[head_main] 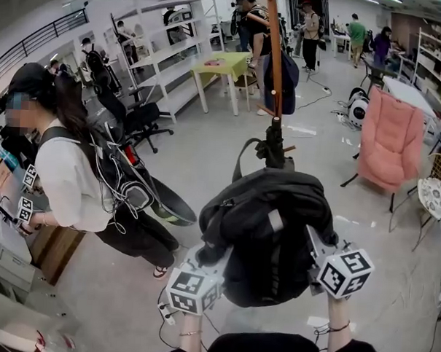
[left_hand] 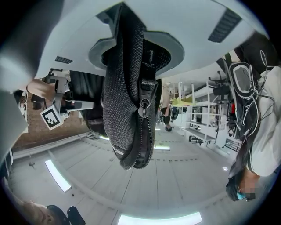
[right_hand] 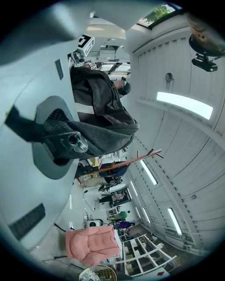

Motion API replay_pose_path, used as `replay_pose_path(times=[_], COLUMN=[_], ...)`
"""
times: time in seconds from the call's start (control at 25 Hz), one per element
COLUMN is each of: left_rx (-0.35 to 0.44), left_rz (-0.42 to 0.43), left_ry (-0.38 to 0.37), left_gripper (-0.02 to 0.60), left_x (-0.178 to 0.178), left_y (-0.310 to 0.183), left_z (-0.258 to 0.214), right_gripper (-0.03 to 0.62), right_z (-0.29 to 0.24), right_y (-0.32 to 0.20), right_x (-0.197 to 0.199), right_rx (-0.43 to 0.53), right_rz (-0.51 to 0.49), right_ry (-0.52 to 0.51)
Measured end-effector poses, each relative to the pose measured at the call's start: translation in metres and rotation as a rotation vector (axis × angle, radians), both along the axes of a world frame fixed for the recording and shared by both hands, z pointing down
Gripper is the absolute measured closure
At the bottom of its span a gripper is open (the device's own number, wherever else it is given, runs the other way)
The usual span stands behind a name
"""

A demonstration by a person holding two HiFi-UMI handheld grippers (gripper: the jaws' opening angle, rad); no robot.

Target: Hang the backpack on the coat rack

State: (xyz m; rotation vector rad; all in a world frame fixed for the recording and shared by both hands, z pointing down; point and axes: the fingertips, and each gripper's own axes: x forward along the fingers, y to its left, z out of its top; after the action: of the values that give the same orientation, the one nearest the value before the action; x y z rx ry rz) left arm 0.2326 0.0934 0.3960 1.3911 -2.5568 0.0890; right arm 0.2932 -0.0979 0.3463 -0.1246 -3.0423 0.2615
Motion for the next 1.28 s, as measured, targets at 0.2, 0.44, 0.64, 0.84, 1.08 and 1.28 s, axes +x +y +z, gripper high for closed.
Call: replay_pose_path(times=[0.2, 0.44, 0.64, 0.84, 1.08, 1.28], left_rx=[-0.010, -0.009, -0.007, -0.009, -0.022, -0.044], left_rz=[0.016, 0.062, 0.100, 0.140, 0.171, 0.189], left_ry=[0.021, 0.019, 0.023, 0.018, 0.003, 0.007], left_gripper=[0.454, 0.456, 0.456, 0.456, 0.456, 0.456], left_x=[-0.052, -0.120, -0.177, -0.217, -0.253, -0.272], left_y=[-0.008, -0.026, -0.036, -0.041, -0.042, -0.045], left_z=[0.020, 0.021, 0.019, 0.018, 0.023, 0.029], right_gripper=[0.563, 0.563, 0.563, 0.563, 0.563, 0.563], right_z=[0.020, 0.020, 0.017, 0.017, 0.027, 0.036], right_y=[-0.006, -0.020, -0.028, -0.031, -0.028, -0.030], right_x=[-0.051, -0.110, -0.161, -0.194, -0.220, -0.234], right_rx=[-0.008, -0.010, -0.003, -0.012, -0.036, -0.068], right_rz=[0.024, 0.069, 0.105, 0.150, 0.184, 0.202], right_ry=[0.021, 0.003, 0.003, 0.004, -0.005, 0.010])
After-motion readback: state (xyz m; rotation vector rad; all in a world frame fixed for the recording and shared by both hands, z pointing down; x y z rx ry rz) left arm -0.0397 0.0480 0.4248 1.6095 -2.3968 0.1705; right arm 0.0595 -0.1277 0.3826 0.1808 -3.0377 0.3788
